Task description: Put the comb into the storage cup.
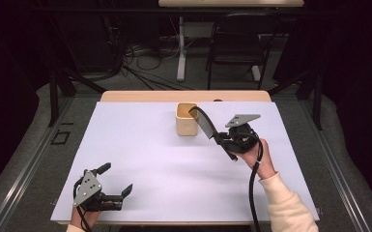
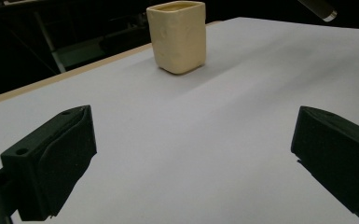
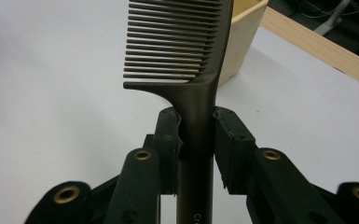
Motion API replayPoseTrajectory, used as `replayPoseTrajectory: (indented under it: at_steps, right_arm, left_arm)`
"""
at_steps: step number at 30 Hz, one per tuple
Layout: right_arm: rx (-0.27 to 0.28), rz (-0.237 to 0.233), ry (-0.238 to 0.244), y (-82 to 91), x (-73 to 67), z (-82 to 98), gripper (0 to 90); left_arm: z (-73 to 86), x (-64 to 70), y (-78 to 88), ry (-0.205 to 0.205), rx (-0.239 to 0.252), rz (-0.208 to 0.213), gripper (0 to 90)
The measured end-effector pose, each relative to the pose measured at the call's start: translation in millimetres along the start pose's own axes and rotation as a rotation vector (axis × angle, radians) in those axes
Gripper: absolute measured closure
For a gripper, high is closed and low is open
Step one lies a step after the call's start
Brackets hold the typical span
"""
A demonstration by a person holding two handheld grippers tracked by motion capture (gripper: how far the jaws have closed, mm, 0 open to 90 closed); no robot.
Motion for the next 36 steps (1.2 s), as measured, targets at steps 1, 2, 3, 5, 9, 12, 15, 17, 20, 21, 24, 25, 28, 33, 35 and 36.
replayPoseTrajectory:
  at_steps: [1, 2, 3, 5, 9, 12, 15, 17, 20, 21, 24, 25, 28, 33, 35, 36]
  right_arm:
    - [0.007, 0.0, -0.002, 0.4, 0.8, -1.7, 71.8]
    - [0.013, 0.0, -0.006, 0.6, 1.1, -2.9, 71.7]
    - [0.016, 0.0, -0.003, 0.5, 1.9, -4.0, 71.8]
    - [0.016, 0.004, -0.007, -0.4, 2.7, -5.5, 71.8]
    - [0.019, 0.008, -0.005, -2.5, 4.3, -9.4, 71.8]
    - [0.024, 0.01, -0.005, -3.6, 4.8, -13.2, 71.8]
    - [0.031, 0.012, -0.006, -4.5, 5.0, -17.4, 71.7]
    - [0.031, 0.012, -0.004, -5.4, 5.1, -19.9, 71.7]
    - [0.034, 0.013, -0.001, -7.4, 5.3, -22.5, 71.8]
    - [0.034, 0.013, -0.001, -8.3, 5.3, -23.1, 71.8]
    - [0.028, 0.022, -0.004, -11.3, 6.9, -24.1, 71.7]
    - [0.026, 0.025, -0.007, -12.1, 7.4, -24.3, 71.7]
    - [0.028, 0.028, -0.007, -13.9, 9.3, -26.0, 71.8]
    - [0.039, 0.034, -0.015, -15.0, 10.7, -29.0, 71.7]
    - [0.046, 0.035, -0.018, -15.3, 10.6, -29.8, 71.7]
    - [0.049, 0.034, -0.018, -15.6, 10.6, -30.0, 71.7]
  left_arm:
    - [0.0, 0.0, 0.1, -0.001, 0.0, 0.0, 0.0]
    - [-0.1, 0.0, 0.2, -0.001, 0.0, 0.0, 0.0]
    - [-0.1, 0.0, 0.1, -0.001, 0.0, -0.001, 0.0]
    - [-0.1, 0.0, 0.0, -0.001, 0.0, -0.001, 0.0]
    - [0.1, 0.2, -0.2, 0.001, -0.002, 0.0, 0.0]
    - [0.1, 0.3, -0.1, 0.0, -0.003, 0.0, 0.0]
    - [0.1, 0.2, -0.2, 0.001, -0.002, -0.001, 0.0]
    - [0.0, 0.2, -0.1, 0.0, -0.001, -0.001, 0.0]
    - [0.0, 0.1, 0.1, -0.002, -0.001, 0.0, 0.1]
    - [0.1, 0.0, 0.0, -0.001, -0.002, -0.002, 0.0]
    - [0.0, -0.3, 0.1, -0.001, -0.001, -0.003, 0.0]
    - [0.1, -0.1, 0.0, -0.001, -0.003, -0.002, 0.0]
    - [0.0, 0.0, 0.0, -0.001, -0.002, -0.001, 0.0]
    - [0.0, -0.1, 0.1, -0.001, -0.001, -0.002, 0.0]
    - [0.0, -0.4, 0.2, -0.002, 0.0, -0.002, 0.0]
    - [0.0, -0.4, 0.2, -0.002, 0.0, -0.002, 0.0]
Point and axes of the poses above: each handheld gripper's, and its own axes: y roughly backward along the jaws, z roughly out of its underside, x roughly to its right, the point moved 6 cm from there along -y, roughly forward along the jaws, and after that the axes turned 7 degrees about -y, right-handed, at the moved point
